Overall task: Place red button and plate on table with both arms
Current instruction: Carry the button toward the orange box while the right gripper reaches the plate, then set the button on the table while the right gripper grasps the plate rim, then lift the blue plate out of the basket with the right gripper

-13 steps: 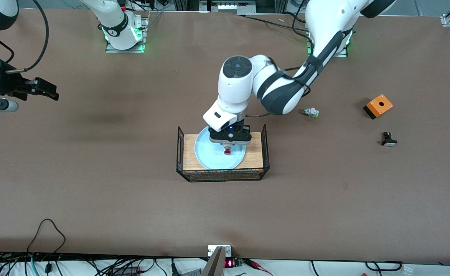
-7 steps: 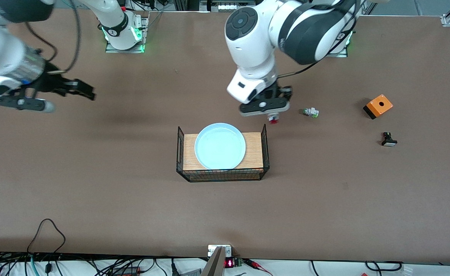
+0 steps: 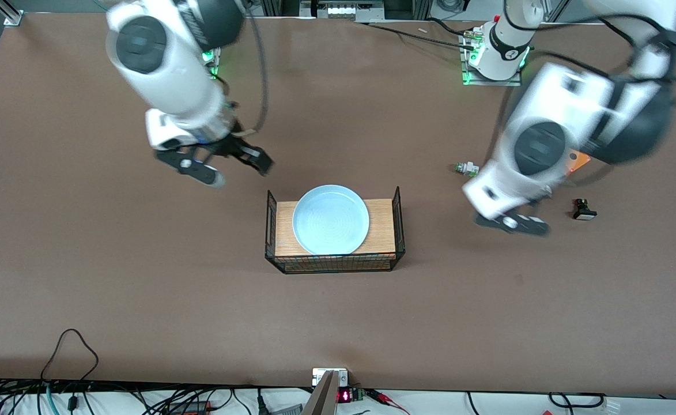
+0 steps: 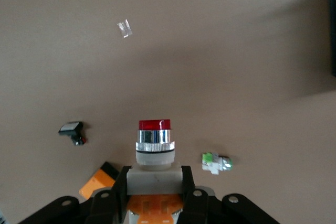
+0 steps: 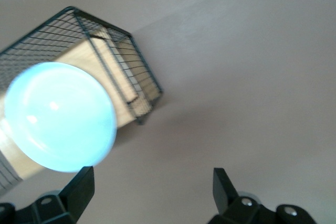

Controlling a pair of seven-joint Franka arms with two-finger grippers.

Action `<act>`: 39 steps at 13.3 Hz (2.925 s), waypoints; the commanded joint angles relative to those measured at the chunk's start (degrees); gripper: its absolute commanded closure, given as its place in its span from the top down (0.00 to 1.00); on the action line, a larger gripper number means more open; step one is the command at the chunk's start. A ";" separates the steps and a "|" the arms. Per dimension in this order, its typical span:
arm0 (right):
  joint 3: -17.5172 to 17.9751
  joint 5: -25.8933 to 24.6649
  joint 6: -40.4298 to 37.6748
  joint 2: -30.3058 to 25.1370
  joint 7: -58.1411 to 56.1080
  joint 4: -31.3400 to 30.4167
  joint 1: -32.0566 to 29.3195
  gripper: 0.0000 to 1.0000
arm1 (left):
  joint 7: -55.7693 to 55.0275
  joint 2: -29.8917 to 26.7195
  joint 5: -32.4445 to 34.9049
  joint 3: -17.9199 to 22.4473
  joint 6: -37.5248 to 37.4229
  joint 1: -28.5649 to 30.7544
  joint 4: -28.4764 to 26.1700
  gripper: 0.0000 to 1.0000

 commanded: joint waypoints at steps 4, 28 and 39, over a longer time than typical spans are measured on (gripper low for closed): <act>-0.88 0.52 9.44 11.31 20.93 2.31 2.03 1.00 | 7.36 -0.93 -0.50 -1.46 24.19 11.60 -21.41 0.18; -0.62 4.46 2.87 1.93 12.08 2.23 3.97 0.00 | 0.41 -4.89 -4.98 -14.56 -1.84 17.42 2.88 1.00; -1.23 12.39 -9.42 -0.72 -31.46 2.49 -18.07 0.00 | 4.99 -30.02 -21.68 27.28 16.00 -9.56 -21.89 1.00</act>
